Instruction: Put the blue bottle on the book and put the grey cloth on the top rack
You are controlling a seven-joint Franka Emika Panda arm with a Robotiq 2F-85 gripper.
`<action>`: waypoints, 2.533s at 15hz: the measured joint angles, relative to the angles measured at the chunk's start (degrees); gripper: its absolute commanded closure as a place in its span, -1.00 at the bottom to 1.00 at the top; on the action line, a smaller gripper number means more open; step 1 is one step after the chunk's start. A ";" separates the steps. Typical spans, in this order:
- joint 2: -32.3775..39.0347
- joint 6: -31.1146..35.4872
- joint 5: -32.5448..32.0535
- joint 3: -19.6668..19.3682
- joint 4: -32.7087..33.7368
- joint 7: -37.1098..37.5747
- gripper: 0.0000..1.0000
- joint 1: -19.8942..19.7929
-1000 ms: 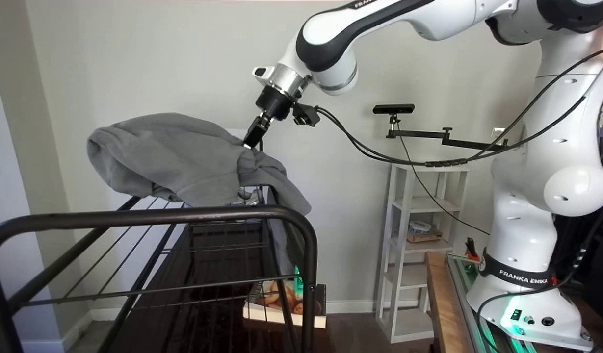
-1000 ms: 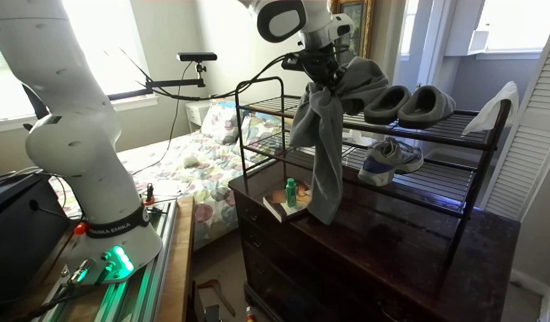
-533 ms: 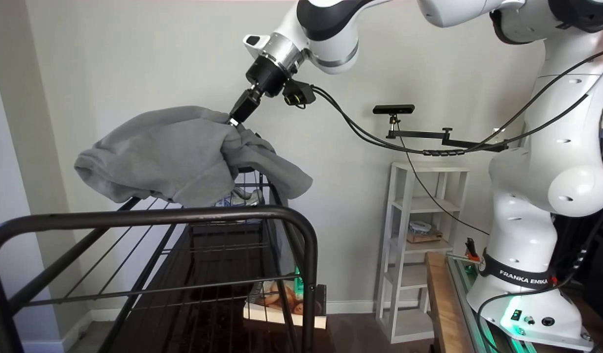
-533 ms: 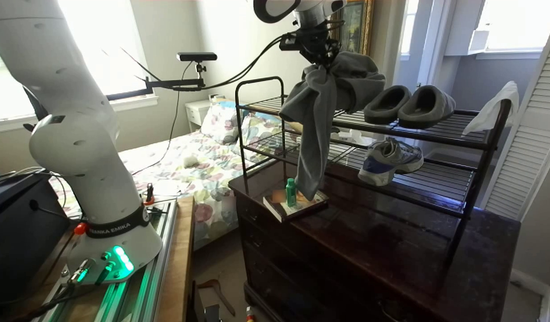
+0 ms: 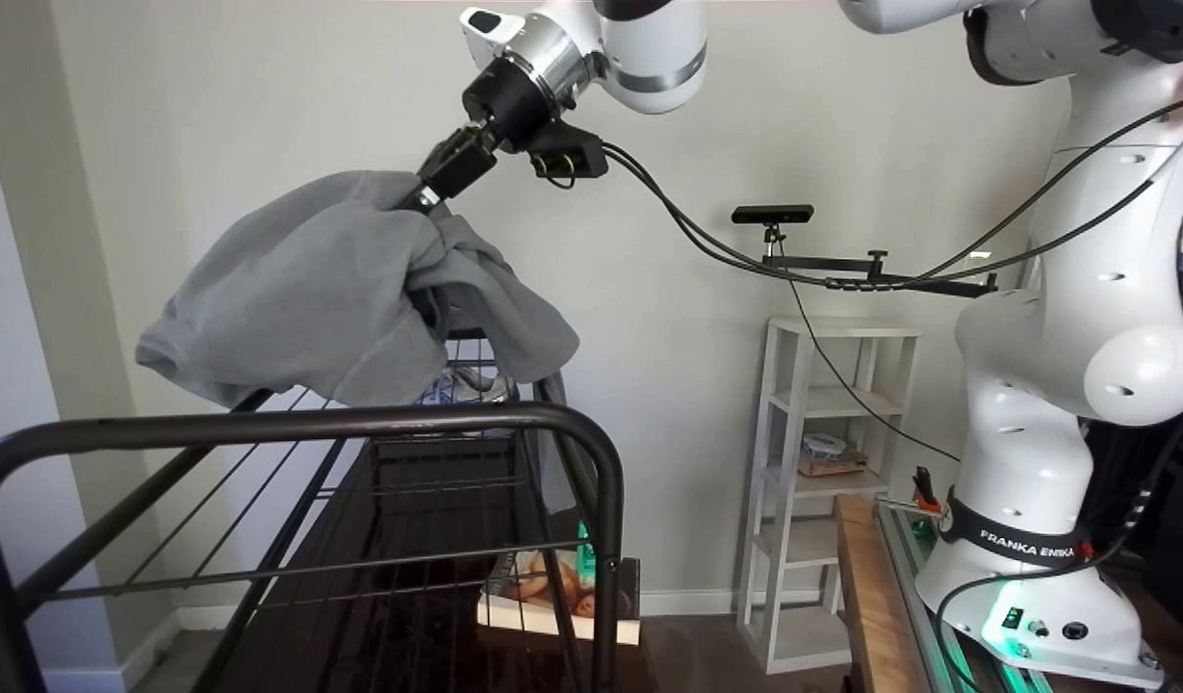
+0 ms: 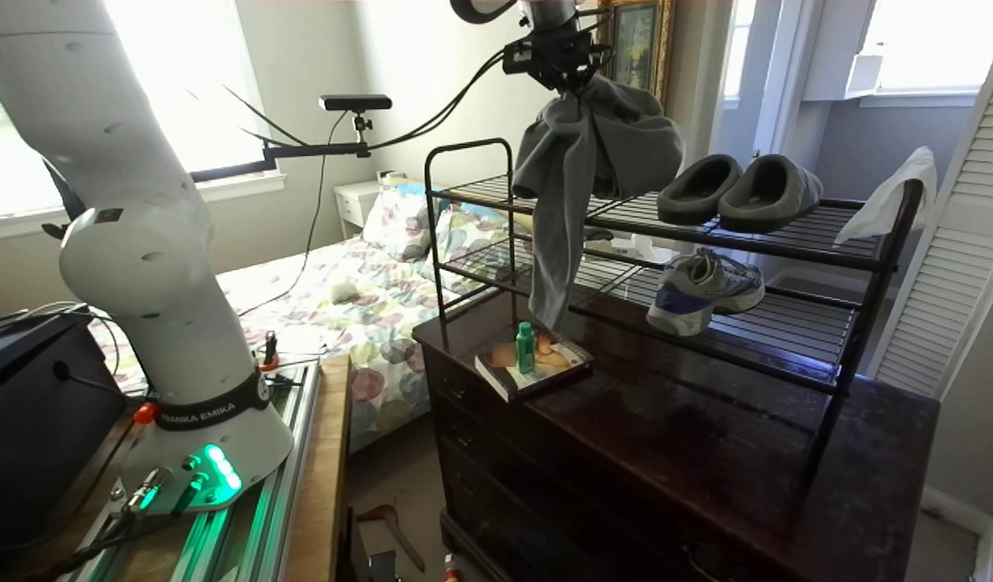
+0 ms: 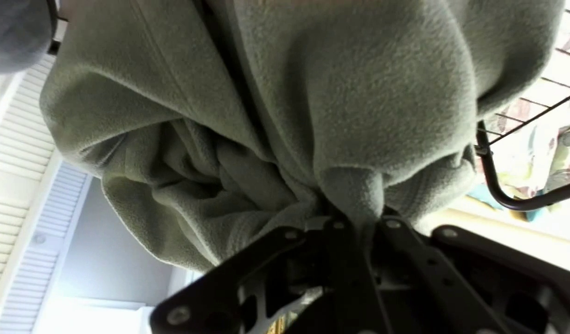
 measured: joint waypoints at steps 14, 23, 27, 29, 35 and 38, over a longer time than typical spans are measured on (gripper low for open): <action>7.13 -9.01 3.85 1.18 0.65 -11.32 -0.22 0.13; 1.68 -4.04 5.99 1.60 -3.45 -10.75 -1.00 -0.93; -2.75 0.58 6.01 0.57 -10.58 -7.86 -1.00 -1.88; -4.37 4.26 6.09 -0.36 -14.39 -6.74 -1.00 -2.23; -9.58 9.34 4.56 -3.07 -24.32 -0.96 -1.00 -2.95; -12.29 8.89 -0.42 -4.39 -28.38 5.55 -1.00 -4.31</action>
